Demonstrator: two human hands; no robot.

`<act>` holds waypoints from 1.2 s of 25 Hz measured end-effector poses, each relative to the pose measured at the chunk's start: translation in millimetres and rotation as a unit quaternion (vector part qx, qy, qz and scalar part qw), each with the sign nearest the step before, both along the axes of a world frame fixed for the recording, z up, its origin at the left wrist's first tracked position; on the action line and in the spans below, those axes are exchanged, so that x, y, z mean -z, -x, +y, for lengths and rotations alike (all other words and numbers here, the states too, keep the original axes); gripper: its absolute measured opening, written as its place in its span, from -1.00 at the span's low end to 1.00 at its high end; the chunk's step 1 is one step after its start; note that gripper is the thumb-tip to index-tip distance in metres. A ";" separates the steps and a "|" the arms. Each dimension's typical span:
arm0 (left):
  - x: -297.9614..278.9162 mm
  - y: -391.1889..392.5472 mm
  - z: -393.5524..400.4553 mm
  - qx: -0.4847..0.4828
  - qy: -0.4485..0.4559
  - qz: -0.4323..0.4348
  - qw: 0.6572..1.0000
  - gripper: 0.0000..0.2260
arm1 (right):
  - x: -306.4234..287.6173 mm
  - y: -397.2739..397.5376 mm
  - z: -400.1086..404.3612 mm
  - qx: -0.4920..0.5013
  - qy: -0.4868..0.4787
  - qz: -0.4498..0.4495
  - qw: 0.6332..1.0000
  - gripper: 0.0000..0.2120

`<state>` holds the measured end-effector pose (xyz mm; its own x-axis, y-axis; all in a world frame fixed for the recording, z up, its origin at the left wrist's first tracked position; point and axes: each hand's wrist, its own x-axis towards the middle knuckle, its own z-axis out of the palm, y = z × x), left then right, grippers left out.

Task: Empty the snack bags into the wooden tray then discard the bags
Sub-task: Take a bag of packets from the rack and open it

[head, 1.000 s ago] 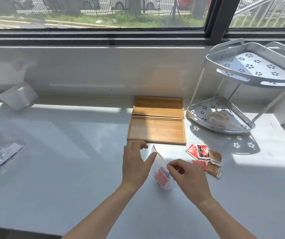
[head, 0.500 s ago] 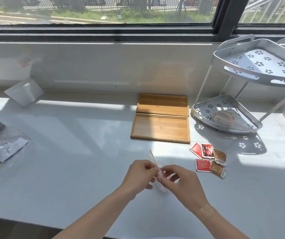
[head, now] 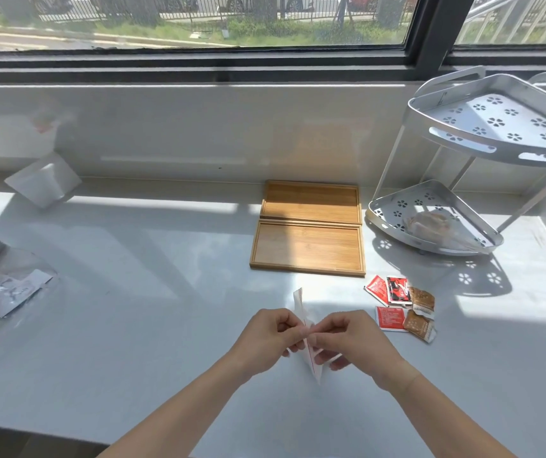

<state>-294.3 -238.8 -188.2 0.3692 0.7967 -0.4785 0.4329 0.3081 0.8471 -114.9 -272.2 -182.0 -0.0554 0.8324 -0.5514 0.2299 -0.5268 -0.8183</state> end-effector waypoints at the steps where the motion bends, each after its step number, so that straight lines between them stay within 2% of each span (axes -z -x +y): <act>1: 0.9 1.7 1.5 0.005 0.000 -0.006 1.000 -0.87 | -1.6 -0.7 1.6 -0.012 0.003 -0.001 1.000 -0.93; 8: 5.2 1.1 7.7 0.039 -0.029 0.000 0.999 -0.81 | -8.9 -0.2 6.0 -0.031 0.027 0.025 0.999 -0.72; 13: 5.0 1.0 14.0 0.055 -0.035 0.007 0.998 -0.88 | -9.9 -1.4 10.0 -0.024 0.019 0.010 0.999 -0.78; 18: 4.9 -2.4 16.2 0.081 -0.046 0.018 0.995 -0.92 | -8.2 0.6 13.2 -0.021 0.006 0.000 1.000 -0.76; 25: 5.0 -1.6 19.0 0.069 -0.014 0.005 0.998 -0.87 | -6.0 -5.4 17.8 -0.033 -0.007 -0.002 0.999 -0.83; 30: 0.5 -7.7 21.0 0.098 -0.044 0.047 0.993 -0.86 | -3.7 -7.4 24.0 -0.097 0.006 -0.071 0.993 -0.81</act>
<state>-286.6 -217.8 -188.7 0.4777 0.7547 -0.4497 0.5557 0.1370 0.8200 -107.4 -248.2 -178.3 -0.1361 0.8071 -0.5745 0.4403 -0.4703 -0.7649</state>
